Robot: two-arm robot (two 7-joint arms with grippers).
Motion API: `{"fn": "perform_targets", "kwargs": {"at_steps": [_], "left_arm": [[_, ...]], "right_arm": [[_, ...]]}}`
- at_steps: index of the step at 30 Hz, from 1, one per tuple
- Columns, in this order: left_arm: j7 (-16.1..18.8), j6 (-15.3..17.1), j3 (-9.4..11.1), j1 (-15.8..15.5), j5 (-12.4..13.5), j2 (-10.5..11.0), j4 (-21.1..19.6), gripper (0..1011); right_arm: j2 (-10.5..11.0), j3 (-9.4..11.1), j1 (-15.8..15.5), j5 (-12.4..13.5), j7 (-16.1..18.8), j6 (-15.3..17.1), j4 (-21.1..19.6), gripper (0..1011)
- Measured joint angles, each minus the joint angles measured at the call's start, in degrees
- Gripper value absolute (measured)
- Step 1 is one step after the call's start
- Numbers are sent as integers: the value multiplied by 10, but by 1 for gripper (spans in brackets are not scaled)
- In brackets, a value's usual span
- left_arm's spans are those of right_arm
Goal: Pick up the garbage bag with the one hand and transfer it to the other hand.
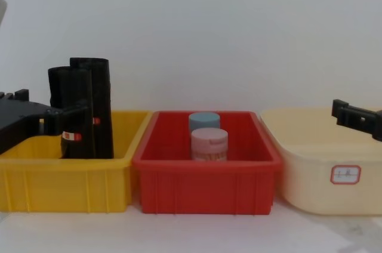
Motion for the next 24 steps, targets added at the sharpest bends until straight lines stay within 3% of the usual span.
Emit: {"fn": "perform_targets", "kwargs": {"at_steps": [24], "left_arm": [[-35,-17,3,-68,-2,-35,83,1001]], "right_arm": [[0,0,0,0,0,0,0,1000]]}}
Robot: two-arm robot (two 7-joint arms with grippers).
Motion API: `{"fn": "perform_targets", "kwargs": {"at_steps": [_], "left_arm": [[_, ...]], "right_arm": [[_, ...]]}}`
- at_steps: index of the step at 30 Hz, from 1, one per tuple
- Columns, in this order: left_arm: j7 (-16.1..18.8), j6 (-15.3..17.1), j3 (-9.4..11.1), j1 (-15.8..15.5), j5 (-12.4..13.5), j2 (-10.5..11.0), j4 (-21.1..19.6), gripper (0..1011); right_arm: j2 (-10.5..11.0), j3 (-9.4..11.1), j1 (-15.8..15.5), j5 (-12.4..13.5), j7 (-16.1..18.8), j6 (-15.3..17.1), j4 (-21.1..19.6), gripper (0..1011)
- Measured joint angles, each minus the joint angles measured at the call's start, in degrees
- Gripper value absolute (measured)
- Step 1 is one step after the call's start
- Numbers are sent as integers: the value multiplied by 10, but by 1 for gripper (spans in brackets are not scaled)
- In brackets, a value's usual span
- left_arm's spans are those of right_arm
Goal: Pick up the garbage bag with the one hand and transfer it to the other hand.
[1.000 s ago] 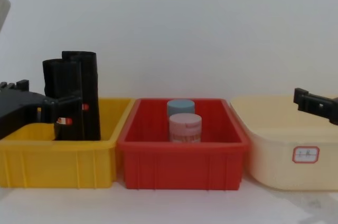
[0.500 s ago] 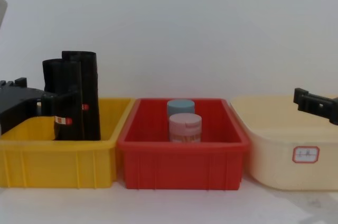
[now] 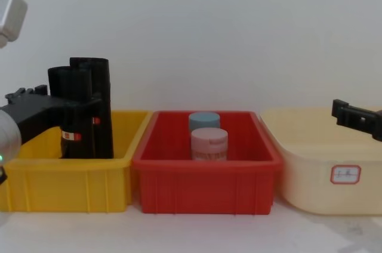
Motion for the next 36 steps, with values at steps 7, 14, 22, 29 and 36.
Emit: {"fn": "perform_targets", "kwargs": {"at_steps": [7,14,22,29,36], "left_arm": [[-11,-4,2,-17,1,-8,22,992],[-17,-8,0,-28,2,-15,35,826],[-15,-9,-1,-33,17,-16,37,592],[-9,-12,-1,-35,33,-15,27,540],[-16,-15,2,-40,42,-11,12,523]], "right_arm": [[0,0,0,0,0,0,0,1000],[0,0,0,0,0,0,0,1000],[0,0,0,0,0,0,0,1000],[0,0,0,0,0,0,0,1000],[0,0,0,0,0,0,0,1000]]}}
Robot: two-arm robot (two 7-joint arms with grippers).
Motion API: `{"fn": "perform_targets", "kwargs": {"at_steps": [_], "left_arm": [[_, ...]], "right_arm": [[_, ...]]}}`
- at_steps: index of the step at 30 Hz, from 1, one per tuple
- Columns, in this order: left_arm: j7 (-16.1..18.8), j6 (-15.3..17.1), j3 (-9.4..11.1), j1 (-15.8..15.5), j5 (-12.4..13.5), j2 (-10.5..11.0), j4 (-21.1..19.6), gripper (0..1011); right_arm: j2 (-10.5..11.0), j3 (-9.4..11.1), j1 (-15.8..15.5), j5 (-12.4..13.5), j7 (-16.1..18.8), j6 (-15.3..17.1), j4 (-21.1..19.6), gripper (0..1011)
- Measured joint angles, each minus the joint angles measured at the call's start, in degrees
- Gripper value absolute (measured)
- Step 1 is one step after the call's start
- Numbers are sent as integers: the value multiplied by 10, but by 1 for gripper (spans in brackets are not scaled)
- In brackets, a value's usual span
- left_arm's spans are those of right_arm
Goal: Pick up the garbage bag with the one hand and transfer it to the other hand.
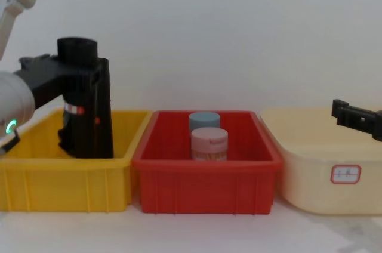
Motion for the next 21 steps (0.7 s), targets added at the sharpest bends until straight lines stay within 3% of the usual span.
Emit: {"fn": "perform_targets", "kwargs": {"at_steps": [12,21], "left_arm": [[-50,-13,15,-18,0,4,-28,523],[-102,-24,31,-35,-16,-1,-35,523]], "right_arm": [[0,0,0,0,0,0,0,1000],[0,0,0,0,0,0,0,1000]]}}
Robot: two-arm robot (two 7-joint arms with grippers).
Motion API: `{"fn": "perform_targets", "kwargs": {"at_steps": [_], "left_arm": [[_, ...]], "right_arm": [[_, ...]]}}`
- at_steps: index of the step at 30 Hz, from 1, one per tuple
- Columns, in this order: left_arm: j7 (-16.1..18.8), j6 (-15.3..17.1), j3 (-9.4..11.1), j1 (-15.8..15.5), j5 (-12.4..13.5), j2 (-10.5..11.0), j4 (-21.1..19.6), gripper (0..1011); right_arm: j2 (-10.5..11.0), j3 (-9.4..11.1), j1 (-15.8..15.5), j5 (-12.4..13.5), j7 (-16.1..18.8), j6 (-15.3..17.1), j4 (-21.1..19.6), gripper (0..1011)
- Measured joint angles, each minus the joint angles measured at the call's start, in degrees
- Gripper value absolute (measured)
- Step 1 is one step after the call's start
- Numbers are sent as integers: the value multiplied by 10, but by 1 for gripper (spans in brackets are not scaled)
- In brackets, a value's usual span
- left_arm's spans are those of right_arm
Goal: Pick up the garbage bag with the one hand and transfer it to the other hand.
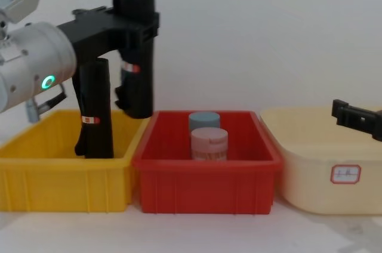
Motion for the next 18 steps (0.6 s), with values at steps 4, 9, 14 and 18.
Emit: {"fn": "perform_targets", "kwargs": {"at_steps": [4,9,14,18], "left_arm": [[-22,-4,7,-7,-8,-4,0,523],[-53,-10,19,-18,-21,-11,1,523],[-88,-15,32,-30,-38,-20,8,523],[-110,-18,41,-39,-51,-28,15,523]], "right_arm": [[0,0,0,0,0,0,0,1000],[0,0,0,0,0,0,0,1000],[0,0,0,0,0,0,0,1000],[0,0,0,0,0,0,0,999]]}}
